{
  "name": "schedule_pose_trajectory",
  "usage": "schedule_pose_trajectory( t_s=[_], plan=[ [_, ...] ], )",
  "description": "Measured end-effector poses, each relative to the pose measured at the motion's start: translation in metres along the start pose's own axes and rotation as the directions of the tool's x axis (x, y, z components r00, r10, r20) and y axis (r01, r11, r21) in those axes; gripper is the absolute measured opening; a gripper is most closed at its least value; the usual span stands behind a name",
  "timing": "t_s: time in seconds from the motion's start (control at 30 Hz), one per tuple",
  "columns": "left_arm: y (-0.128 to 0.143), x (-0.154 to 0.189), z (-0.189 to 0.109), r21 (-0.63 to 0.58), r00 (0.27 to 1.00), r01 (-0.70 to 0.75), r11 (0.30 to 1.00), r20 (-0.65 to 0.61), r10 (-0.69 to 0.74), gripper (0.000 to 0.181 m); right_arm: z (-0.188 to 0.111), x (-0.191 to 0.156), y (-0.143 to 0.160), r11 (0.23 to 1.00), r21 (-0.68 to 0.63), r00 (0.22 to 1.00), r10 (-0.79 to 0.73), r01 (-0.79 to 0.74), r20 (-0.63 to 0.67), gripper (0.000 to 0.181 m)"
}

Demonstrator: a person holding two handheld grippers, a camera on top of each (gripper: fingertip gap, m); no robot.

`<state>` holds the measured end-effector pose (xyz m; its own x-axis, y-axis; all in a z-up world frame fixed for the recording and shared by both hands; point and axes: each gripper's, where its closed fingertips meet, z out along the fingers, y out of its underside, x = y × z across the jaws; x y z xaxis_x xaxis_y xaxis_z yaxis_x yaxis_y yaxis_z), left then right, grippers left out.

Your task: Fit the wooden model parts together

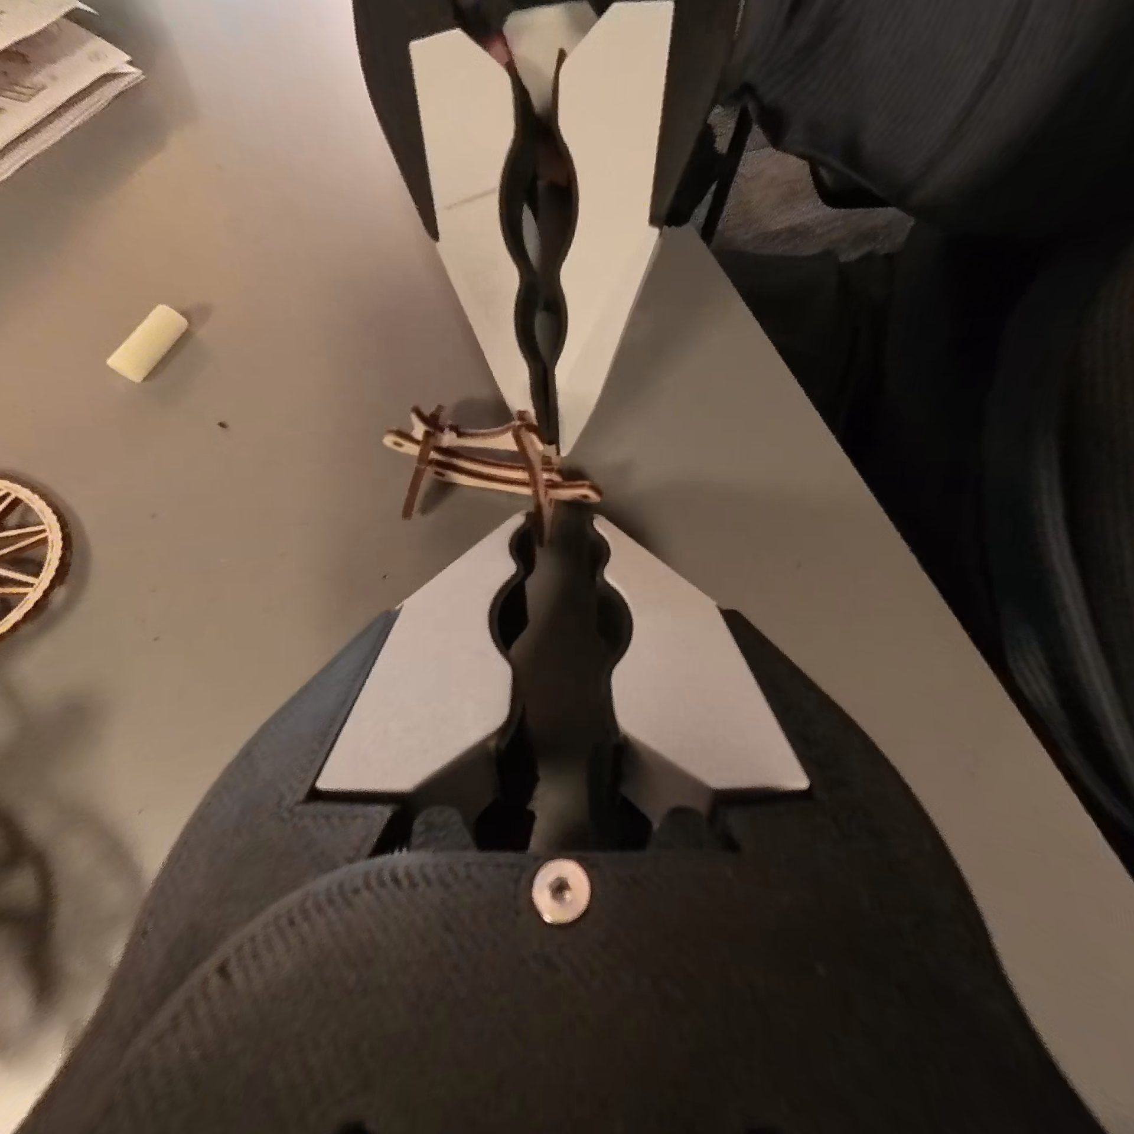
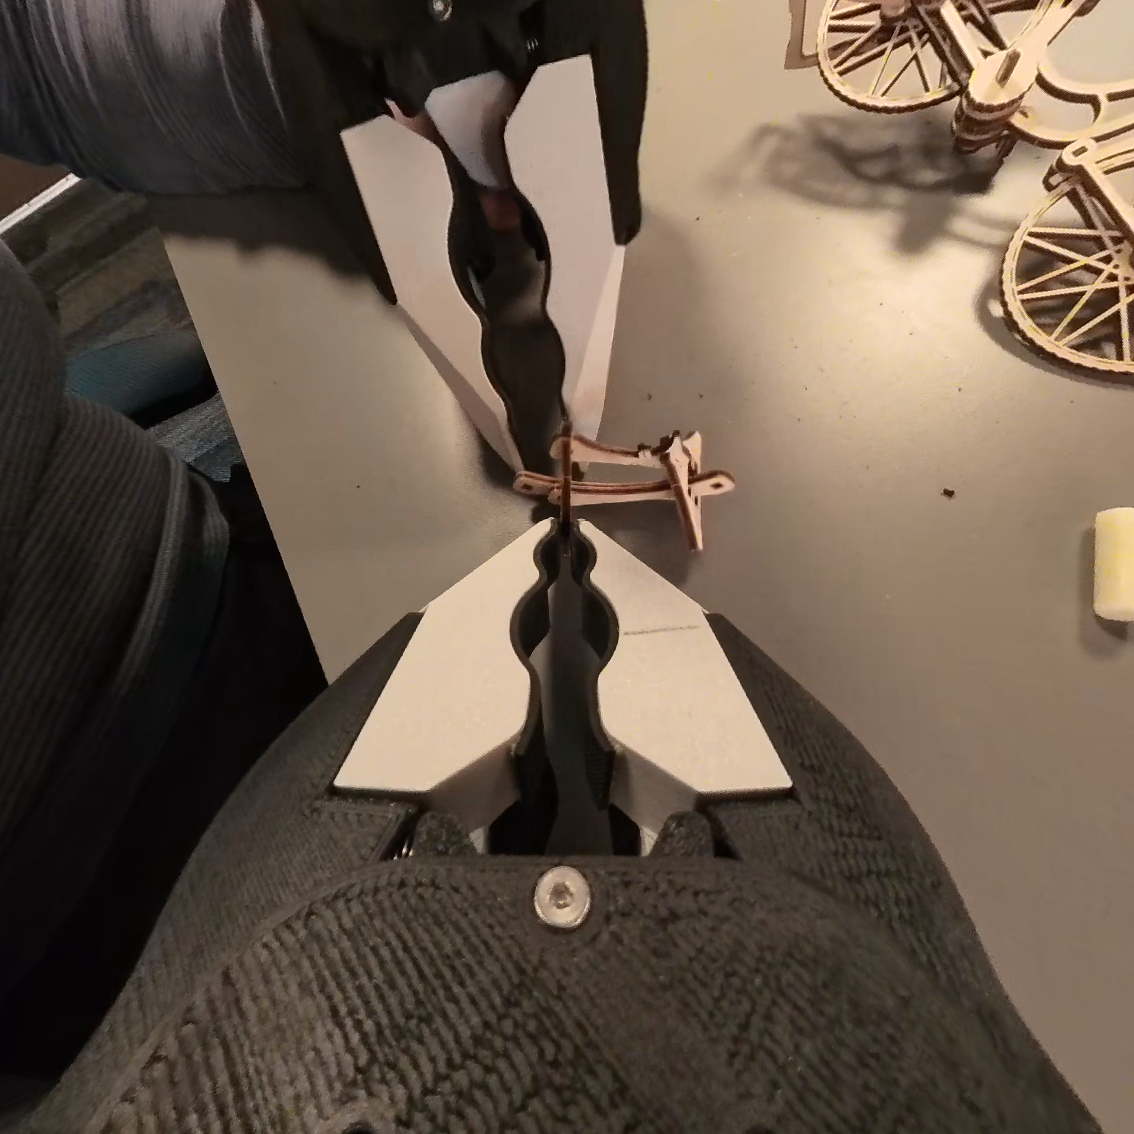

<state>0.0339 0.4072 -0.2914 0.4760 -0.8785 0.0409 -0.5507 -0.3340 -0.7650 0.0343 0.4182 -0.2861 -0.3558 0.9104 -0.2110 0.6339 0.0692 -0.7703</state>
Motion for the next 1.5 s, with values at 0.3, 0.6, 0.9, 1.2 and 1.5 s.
schedule_pose_trajectory(
  t_s=[0.3, 0.6, 0.9, 1.2, 1.5],
  plan=[
    [-0.001, -0.003, 0.002, 0.000, 0.999, 0.037, 0.999, 0.037, -0.037, 0.002, -0.013, 0.009, -0.003, 0.997, 0.067, 0.985, -0.011, 0.023, -0.173, 0.019],
    [-0.005, -0.012, 0.005, 0.021, 0.977, 0.192, 0.981, 0.094, -0.193, 0.002, -0.008, -0.008, -0.007, 0.975, 0.207, 0.907, 0.158, -0.081, -0.390, 0.010],
    [-0.005, -0.016, 0.005, 0.034, 0.961, 0.242, 0.970, 0.129, -0.245, 0.002, -0.003, 0.001, -0.007, 0.975, 0.202, 0.846, 0.186, -0.095, -0.500, 0.005],
    [-0.005, -0.017, 0.004, 0.036, 0.958, 0.251, 0.967, 0.136, -0.254, 0.002, -0.002, 0.009, -0.006, 0.980, 0.171, 0.820, 0.180, -0.101, -0.544, 0.000],
    [-0.005, -0.017, 0.004, 0.039, 0.954, 0.269, 0.962, 0.131, -0.271, 0.002, -0.001, 0.014, -0.007, 0.982, 0.157, 0.802, 0.179, -0.108, -0.570, 0.000]
  ],
)
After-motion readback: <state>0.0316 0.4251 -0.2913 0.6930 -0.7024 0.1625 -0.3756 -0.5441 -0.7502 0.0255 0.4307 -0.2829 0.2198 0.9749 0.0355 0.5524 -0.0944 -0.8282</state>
